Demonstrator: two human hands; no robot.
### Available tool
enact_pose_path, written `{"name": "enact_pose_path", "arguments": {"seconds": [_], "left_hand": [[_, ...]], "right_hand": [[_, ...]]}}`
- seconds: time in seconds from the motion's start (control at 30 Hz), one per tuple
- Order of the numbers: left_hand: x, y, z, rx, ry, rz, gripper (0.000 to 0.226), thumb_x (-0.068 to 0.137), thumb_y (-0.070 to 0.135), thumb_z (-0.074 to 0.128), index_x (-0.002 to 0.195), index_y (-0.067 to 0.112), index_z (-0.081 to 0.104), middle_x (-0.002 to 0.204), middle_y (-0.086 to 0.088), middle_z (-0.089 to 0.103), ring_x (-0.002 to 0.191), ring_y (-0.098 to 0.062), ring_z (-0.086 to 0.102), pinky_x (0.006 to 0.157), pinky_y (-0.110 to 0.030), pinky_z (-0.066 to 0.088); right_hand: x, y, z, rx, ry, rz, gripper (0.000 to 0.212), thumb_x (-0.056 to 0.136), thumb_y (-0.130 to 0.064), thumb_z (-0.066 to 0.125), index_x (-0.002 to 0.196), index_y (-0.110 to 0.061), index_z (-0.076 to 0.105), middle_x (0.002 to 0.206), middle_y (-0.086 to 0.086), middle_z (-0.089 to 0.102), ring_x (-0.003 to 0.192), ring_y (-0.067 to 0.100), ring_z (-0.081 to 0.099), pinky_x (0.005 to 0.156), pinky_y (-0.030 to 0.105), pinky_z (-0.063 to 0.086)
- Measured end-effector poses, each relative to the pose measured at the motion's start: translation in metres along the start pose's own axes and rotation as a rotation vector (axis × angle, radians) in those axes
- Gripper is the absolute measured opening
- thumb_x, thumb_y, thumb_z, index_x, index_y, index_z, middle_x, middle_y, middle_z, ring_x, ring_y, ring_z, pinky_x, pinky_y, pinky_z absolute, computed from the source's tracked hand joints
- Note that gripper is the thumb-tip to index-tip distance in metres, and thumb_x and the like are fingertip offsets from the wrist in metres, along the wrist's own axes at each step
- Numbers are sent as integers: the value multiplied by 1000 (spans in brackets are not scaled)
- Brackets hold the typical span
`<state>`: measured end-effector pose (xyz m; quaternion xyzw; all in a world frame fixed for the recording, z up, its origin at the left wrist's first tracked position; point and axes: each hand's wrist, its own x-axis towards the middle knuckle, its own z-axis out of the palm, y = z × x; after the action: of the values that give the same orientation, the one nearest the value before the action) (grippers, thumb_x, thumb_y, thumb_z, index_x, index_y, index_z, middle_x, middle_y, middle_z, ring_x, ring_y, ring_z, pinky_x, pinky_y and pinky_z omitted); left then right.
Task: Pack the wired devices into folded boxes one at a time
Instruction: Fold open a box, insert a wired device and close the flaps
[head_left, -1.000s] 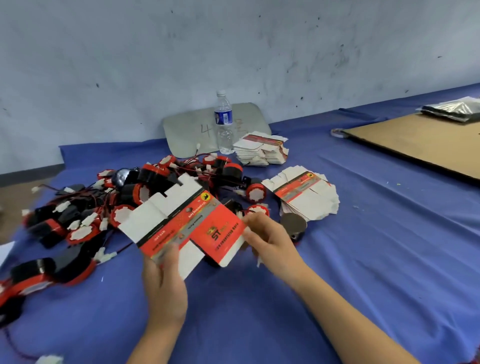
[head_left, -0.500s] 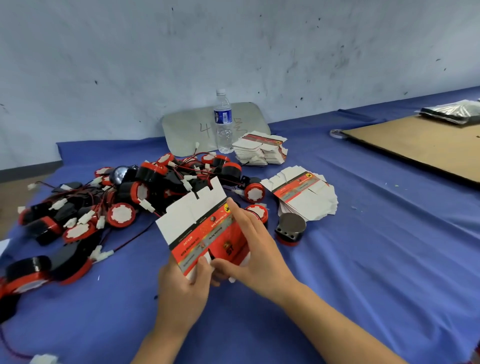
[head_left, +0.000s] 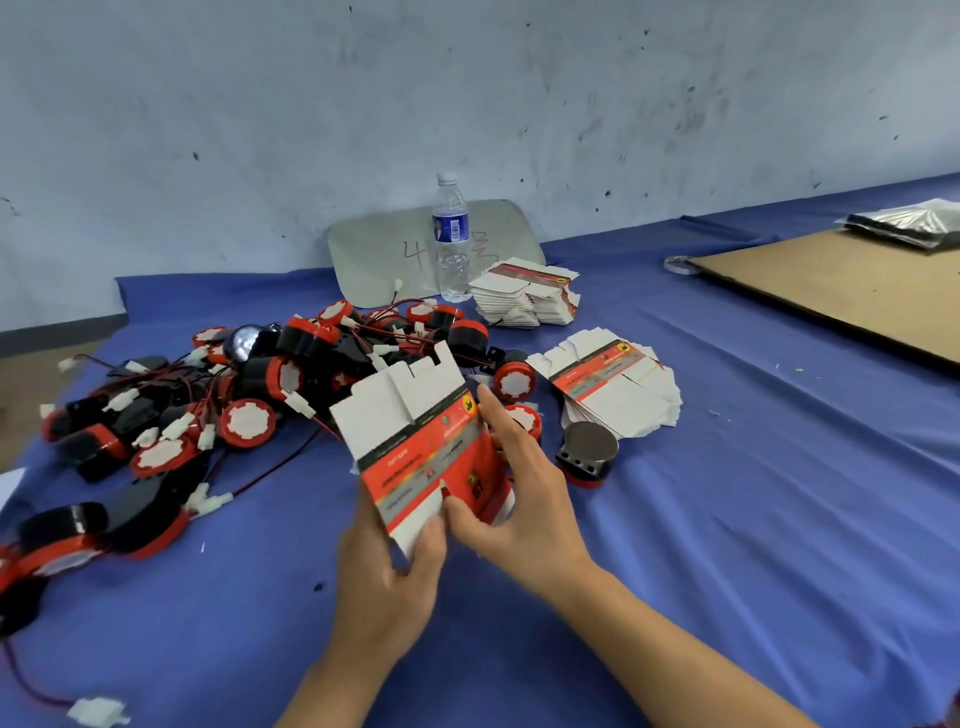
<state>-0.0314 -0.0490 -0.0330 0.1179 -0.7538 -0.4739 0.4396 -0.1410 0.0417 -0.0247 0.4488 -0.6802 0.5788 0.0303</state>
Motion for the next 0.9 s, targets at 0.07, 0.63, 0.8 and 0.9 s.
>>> {"name": "enact_pose_path", "arguments": {"seconds": [0.07,0.63,0.8,0.9], "left_hand": [[0,0,-1,21,-65,54,56,83,30,57,134,48,39,120,31,58,105,2,63,74,-25,58],[10,-2,-6,247,42,59,98,69,37,72,141,62,11,141,28,41,131,-2,43,99,-16,42],[11,-6,-5,143,74,43,108,67,22,75,148,51,10,130,17,45,130,-1,41,101,-29,41],[11,-3,-4,116,101,98,106,70,17,71,144,60,8,128,24,37,131,-2,38,101,-30,41]], "right_hand": [[0,1,0,38,9,28,75,75,-46,59,145,-37,34,128,-13,57,118,10,55,95,31,50],[-1,-8,-11,563,-419,284,27,85,-37,45,87,-47,70,81,-17,70,71,-1,64,63,14,50],[2,-3,-5,584,-312,307,34,94,-28,43,116,-42,65,107,-16,68,91,3,63,73,18,51],[9,3,-5,619,-226,356,48,97,-5,41,112,-41,68,113,-15,68,100,3,63,78,19,49]]}}
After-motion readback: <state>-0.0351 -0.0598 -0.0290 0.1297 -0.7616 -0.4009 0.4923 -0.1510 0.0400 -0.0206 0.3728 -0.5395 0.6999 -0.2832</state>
